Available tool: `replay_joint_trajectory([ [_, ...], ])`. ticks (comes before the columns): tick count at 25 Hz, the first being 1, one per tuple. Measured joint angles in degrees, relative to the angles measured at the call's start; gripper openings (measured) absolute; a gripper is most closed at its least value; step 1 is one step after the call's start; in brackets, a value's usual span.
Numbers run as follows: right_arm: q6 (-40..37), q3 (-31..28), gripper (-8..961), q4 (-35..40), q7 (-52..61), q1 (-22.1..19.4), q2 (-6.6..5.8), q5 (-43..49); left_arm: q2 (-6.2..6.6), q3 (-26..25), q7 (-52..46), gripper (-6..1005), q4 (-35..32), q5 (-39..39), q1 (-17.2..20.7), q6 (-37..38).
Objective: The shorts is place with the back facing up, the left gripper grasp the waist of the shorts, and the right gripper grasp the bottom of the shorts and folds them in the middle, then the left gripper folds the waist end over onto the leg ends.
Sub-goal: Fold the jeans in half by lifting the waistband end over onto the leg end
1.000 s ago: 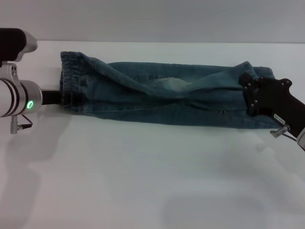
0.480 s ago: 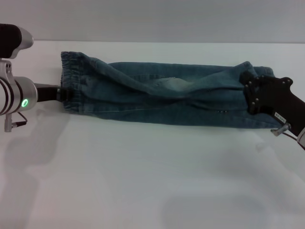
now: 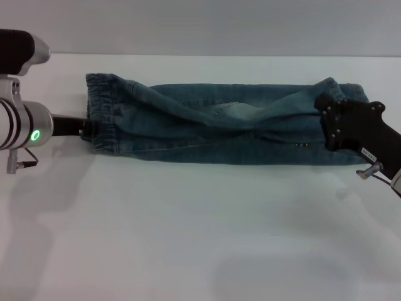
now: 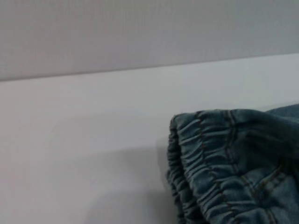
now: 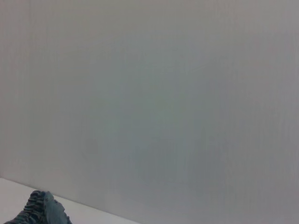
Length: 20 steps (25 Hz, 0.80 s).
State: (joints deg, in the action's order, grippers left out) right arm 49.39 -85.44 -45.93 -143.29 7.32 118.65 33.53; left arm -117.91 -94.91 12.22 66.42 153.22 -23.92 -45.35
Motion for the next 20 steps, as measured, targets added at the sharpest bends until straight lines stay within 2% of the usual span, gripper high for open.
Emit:
replay_joint_trajectory([
  [3, 0.0, 0.0, -2, 0.1, 0.0, 0.0, 0.00, 0.1, 0.01, 0.0, 0.0, 131, 1.7, -0.2, 0.4, -0.5],
  [6, 0.0, 0.2, -2, 0.3, 0.0, 0.0, 0.00, 0.2, 0.04, 0.0, 0.0, 319, 3.0, -0.3, 0.7, -1.2],
  [17, 0.0, 0.3, -1, 0.3, 0.1, 0.0, 0.00, 0.3, 0.05, -0.5, 0.0, 795, 3.4, -0.5, -0.1, -5.0],
  [20, 0.0, 0.4, -1, 0.3, 0.1, 0.1, 0.00, 0.4, 0.05, -0.5, 0.0, 809, 3.1, -0.5, -0.5, -5.5],
])
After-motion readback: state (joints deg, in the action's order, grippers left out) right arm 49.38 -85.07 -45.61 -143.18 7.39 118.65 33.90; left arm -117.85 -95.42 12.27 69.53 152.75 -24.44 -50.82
